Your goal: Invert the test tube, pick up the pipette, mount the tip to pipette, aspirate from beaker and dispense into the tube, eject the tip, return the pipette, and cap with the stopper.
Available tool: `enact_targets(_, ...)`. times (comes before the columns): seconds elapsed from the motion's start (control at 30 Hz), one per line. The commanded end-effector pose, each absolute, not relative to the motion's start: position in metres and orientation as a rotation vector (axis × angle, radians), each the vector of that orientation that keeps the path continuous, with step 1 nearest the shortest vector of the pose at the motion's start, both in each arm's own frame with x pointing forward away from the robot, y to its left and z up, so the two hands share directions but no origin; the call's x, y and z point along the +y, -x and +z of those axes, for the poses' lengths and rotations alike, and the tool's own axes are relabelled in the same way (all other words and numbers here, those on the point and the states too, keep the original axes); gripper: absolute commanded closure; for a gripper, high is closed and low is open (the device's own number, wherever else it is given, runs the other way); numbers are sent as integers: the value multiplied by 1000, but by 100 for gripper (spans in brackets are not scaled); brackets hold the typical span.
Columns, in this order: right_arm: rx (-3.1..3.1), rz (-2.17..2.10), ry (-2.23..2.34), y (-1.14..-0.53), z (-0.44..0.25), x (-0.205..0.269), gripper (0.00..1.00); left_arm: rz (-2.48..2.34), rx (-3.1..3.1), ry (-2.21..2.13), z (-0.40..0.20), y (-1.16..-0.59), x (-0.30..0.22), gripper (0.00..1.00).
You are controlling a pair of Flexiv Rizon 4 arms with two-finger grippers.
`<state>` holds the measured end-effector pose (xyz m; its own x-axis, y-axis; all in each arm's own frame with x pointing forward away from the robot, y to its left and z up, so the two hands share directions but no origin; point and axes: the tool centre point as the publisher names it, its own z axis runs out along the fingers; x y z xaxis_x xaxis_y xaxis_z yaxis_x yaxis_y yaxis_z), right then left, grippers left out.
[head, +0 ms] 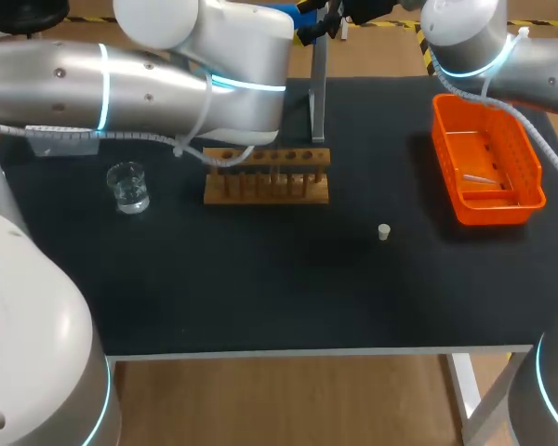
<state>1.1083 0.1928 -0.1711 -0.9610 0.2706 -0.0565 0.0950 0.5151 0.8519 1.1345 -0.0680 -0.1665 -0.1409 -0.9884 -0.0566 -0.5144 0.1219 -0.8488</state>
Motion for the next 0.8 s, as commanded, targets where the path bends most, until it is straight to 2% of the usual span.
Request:
enact_targets(0.03, 2579, 1424, -313, -1109, -170, 192, 0, -977, 1775, 1419, -152, -1106, -65, 0)
enact_targets(0.47, 2579, 1424, -313, -1109, -170, 192, 0, -1411, 2038, 940, -128, -1031, -93, 0)
enact_targets(0.8, 2579, 1424, -313, -1109, -170, 192, 0, -1560, 2190, 624, -129, -990, -108, 0)
